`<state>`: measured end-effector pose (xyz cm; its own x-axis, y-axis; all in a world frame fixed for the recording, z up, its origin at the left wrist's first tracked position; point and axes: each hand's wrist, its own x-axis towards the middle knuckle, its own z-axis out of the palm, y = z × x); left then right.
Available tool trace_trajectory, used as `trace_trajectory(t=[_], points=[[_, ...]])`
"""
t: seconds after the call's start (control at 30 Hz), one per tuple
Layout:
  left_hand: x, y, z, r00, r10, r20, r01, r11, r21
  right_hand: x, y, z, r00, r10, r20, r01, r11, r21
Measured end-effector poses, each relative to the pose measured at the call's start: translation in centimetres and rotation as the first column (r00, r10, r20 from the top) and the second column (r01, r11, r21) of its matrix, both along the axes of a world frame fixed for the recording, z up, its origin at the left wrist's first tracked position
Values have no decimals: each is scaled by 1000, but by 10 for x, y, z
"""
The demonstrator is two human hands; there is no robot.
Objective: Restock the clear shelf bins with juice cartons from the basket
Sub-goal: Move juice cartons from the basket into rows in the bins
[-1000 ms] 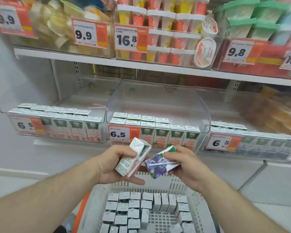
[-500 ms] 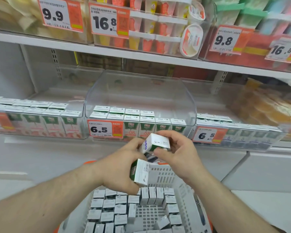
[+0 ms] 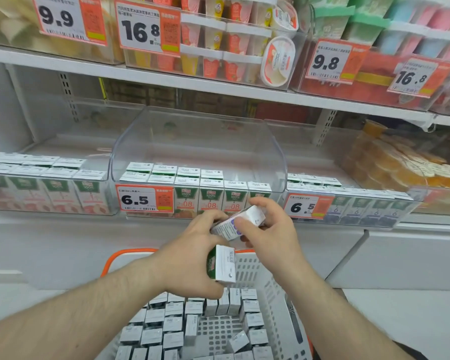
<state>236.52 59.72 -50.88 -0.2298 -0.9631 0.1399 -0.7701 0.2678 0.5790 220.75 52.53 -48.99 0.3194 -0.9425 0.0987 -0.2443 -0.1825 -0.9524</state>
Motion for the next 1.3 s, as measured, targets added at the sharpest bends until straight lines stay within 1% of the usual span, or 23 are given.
trace_trajectory(t=[0.07,0.1,0.17,0.27,0.37,0.47,0.5,0.6,0.67,0.77,0.83,0.9,0.93,1.0,1.07,1.13,1.2,1.23,1.3], points=[[3,1,-3,998,-55,-4,55,998,29,-7,0,4,991,82,-109,-98,985,-144],[5,2,-6,997,-73,16,73,997,27,-10,0,7,983,137,-123,-157,972,-175],[4,2,-8,996,-76,36,76,997,5,-15,0,9,965,220,-145,-246,950,-194],[-2,2,-8,998,-54,-16,53,997,-58,-14,1,7,950,274,-151,-300,934,-195],[-6,1,-9,1000,7,-20,-9,995,-100,-9,0,2,969,242,-49,-246,957,-153],[-10,-1,-9,992,121,20,-117,982,-148,-7,0,-3,971,229,71,-226,973,-41],[-11,-1,-9,987,153,44,-144,975,-168,-6,0,-5,969,235,73,-234,972,-29],[-11,-1,-11,966,223,131,-189,954,-232,-6,4,-7,969,246,5,-246,969,-8],[-12,-1,-11,952,240,189,-179,940,-289,-6,5,-6,982,187,9,-188,982,10],[-16,-2,-14,933,211,293,-100,931,-352,-6,9,2,989,91,116,-106,986,131],[-19,-5,-12,935,173,309,-47,926,-375,-7,11,8,983,44,177,-79,977,197],[-24,-12,-9,944,144,296,-1,901,-434,-11,9,12,974,-20,224,-28,978,207],[-27,-18,-6,950,135,281,11,886,-463,-15,6,15,969,-67,238,20,981,194],[-37,-34,1,965,133,227,-1,866,-500,-26,-8,23,960,-174,219,156,983,100],[-55,-54,8,966,157,206,-33,864,-503,-41,-28,34,944,-260,202,266,964,-5],[-75,-70,16,946,209,248,-71,879,-472,-61,-49,47,923,-340,182,363,924,-116],[-93,-85,19,911,254,324,-107,906,-411,-84,-74,59,889,-455,52,451,849,-275],[-100,-94,19,887,267,377,-117,919,-377,-95,-87,64,863,-504,0,472,808,-351],[-110,-107,14,844,261,469,-126,946,-300,-112,-116,69,825,-561,-70,475,756,-451]])
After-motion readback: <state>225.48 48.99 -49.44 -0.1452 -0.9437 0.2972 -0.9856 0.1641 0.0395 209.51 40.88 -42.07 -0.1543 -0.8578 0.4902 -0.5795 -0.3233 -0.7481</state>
